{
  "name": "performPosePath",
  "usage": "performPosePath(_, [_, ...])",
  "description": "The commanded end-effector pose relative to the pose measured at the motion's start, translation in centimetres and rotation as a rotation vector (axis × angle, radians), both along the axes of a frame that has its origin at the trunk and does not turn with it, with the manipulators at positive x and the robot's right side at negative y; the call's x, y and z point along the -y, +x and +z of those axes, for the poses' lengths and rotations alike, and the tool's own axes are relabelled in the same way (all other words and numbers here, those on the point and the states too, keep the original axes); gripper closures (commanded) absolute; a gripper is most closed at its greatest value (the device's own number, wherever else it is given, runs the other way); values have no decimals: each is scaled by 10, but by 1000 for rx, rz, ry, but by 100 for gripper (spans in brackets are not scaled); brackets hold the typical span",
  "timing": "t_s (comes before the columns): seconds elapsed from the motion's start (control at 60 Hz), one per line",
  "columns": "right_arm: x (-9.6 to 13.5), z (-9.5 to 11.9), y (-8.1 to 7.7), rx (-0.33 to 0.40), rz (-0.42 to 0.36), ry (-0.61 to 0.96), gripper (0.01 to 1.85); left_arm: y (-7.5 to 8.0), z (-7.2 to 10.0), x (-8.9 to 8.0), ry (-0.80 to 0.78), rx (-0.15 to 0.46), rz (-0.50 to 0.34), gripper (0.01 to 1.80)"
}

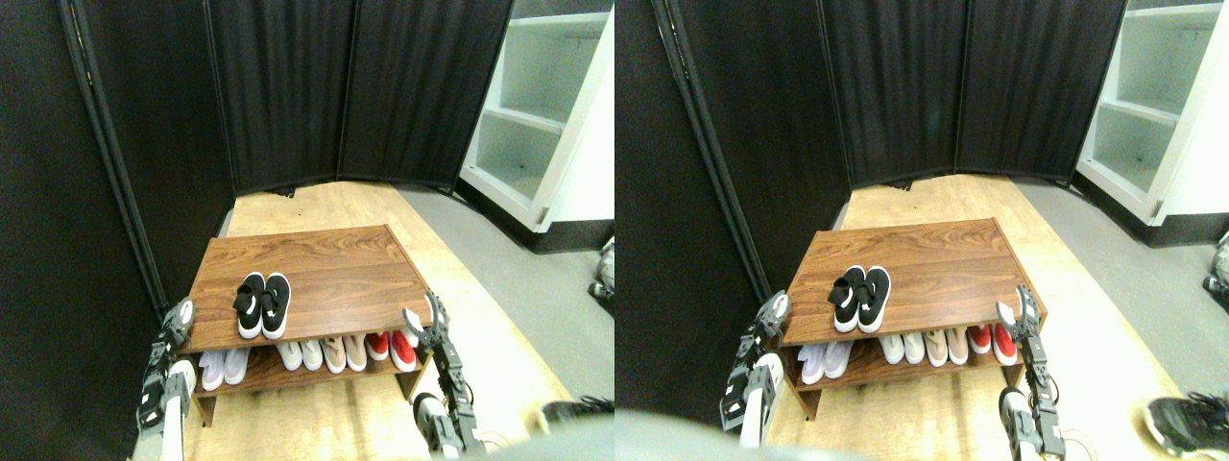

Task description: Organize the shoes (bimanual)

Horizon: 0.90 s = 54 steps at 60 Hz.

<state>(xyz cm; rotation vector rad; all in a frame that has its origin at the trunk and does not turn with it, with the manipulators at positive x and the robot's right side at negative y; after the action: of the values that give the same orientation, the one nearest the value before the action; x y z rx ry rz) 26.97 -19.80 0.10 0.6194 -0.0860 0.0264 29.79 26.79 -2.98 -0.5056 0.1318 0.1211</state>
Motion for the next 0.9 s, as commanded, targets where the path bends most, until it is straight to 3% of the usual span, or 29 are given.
performPosePath(0.017, [-3, 2, 2, 18, 15, 6, 145, -7, 13, 6, -14, 72, -42, 180])
performPosePath(0.267, [-6, 3, 1, 13, 17, -13, 144, -47, 13, 39, -181, 123, 2, 180])
performPosePath(0.45, [-6, 2, -2, 4, 16, 9, 144, -84, 15, 65, -428, 69, 47, 180])
performPosePath(0.683, [-9, 2, -9, 1, 49, -64, 146, -94, 21, 77, -401, 93, -15, 180])
performPosePath(0.9, [-13, 1, -14, -3, 96, -80, 145, -98, 22, 82, -433, 87, 19, 180])
